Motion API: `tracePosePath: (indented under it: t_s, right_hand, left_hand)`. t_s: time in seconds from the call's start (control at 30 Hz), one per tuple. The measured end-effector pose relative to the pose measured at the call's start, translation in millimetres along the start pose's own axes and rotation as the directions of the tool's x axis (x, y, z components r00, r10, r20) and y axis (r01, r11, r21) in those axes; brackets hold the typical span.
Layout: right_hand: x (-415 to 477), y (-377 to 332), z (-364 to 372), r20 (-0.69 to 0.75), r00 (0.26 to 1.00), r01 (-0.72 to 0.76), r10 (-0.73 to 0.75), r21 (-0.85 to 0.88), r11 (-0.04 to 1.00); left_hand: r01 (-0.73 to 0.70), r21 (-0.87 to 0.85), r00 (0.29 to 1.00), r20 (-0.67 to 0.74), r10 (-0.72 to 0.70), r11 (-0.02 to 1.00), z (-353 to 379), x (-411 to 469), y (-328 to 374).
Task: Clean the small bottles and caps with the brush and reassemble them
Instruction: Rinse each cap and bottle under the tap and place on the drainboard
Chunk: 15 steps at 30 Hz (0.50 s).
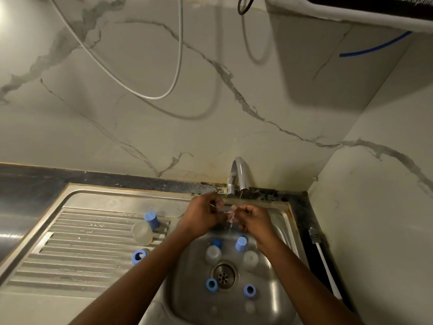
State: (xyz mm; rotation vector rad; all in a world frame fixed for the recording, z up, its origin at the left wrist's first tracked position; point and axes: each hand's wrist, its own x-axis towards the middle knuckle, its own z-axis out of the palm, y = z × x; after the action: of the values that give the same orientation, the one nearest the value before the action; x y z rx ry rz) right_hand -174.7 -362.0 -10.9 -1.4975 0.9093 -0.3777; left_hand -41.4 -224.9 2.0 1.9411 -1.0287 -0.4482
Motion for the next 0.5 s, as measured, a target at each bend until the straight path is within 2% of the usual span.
tracePosePath:
  t_s: [0.2,0.33,0.5]
  right_hand:
    - [-15,-8,17,0.058,0.973,0.23,-0.224,-0.349,0.908]
    - [-26,-19,29,0.137,0.949,0.316,-0.285,-0.376,0.871]
    - [-36,-17,46,0.231,0.932,0.349,-0.279,-0.368,0.862]
  left_hand:
    - [-0.033,0.027,0.999,0.039,0.032,0.999,-8,-23,-5]
    - [-0.039,0.056,0.999,0.002,0.039,0.998,-17,-38,-9]
    - [0.024,0.049,0.997,-0.069,-0.021,0.998,-32,-63,-26]
